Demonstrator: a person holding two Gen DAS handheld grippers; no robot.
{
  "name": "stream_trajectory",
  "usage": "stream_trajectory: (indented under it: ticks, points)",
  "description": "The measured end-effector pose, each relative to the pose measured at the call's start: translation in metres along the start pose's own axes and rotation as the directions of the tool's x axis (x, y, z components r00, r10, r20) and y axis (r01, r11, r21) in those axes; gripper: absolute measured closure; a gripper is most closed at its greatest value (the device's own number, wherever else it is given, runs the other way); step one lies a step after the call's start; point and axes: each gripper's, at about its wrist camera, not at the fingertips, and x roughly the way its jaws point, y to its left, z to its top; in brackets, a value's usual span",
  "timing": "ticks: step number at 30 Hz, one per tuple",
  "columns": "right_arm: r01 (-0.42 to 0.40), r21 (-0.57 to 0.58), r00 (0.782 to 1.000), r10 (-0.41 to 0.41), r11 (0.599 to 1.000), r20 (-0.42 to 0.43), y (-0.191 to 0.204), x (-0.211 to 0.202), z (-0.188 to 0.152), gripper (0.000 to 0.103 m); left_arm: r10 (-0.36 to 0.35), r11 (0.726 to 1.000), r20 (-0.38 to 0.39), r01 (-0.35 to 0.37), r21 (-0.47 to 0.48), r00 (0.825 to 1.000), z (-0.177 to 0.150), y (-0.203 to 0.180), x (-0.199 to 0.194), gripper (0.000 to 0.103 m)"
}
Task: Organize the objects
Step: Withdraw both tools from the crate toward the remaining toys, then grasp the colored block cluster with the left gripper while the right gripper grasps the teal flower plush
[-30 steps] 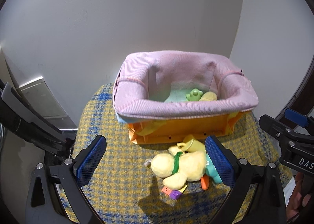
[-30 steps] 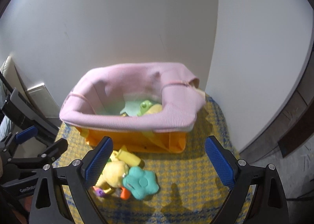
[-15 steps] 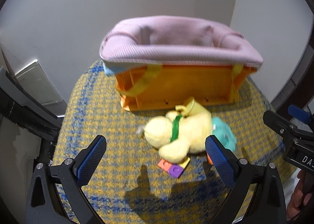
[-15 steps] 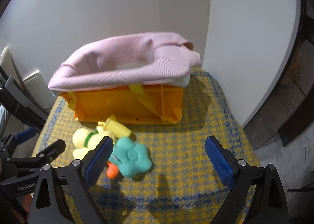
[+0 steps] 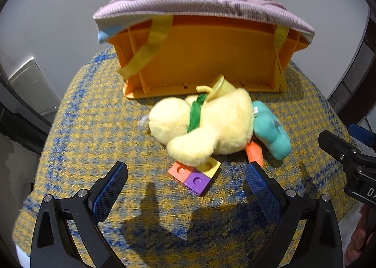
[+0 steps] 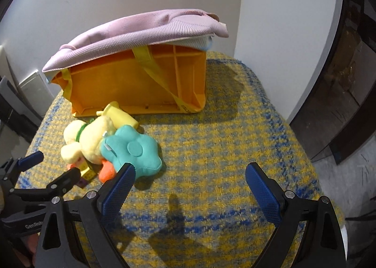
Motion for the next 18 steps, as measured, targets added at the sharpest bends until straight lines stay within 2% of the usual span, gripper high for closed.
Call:
stream_trajectory:
  ticks: [4, 5, 11, 16, 18]
  points:
    - [0.0, -0.004, 1.0, 0.0, 1.0, -0.004, 0.001, 0.006, -0.006, 0.008, 0.006, 1.0, -0.005, -0.006, 0.0, 1.0, -0.005, -0.001, 0.009, 0.001]
    - [-0.038, -0.045, 0.999, 0.038, 0.998, -0.001, 0.001, 0.007, -0.007, 0.008, 0.006, 1.0, -0.007, -0.006, 0.0, 1.0, -0.006, -0.001, 0.012, 0.001]
    - [-0.042, -0.037, 0.999, 0.041, 0.998, -0.021, 0.0, 0.016, -0.01, 0.008, 0.012, 1.0, -0.007, -0.012, -0.018, 1.0, -0.008, -0.001, 0.023, 0.006]
    - [-0.073, -0.036, 0.997, 0.072, 0.997, -0.02, -0.003, 0.019, -0.011, 0.008, 0.002, 1.0, -0.019, -0.003, -0.03, 1.0, -0.008, -0.001, 0.029, 0.02]
    - [-0.075, -0.035, 0.997, 0.074, 0.997, -0.026, -0.003, 0.02, -0.011, 0.008, -0.001, 1.0, -0.027, 0.0, -0.03, 1.0, -0.009, -0.003, 0.031, 0.038]
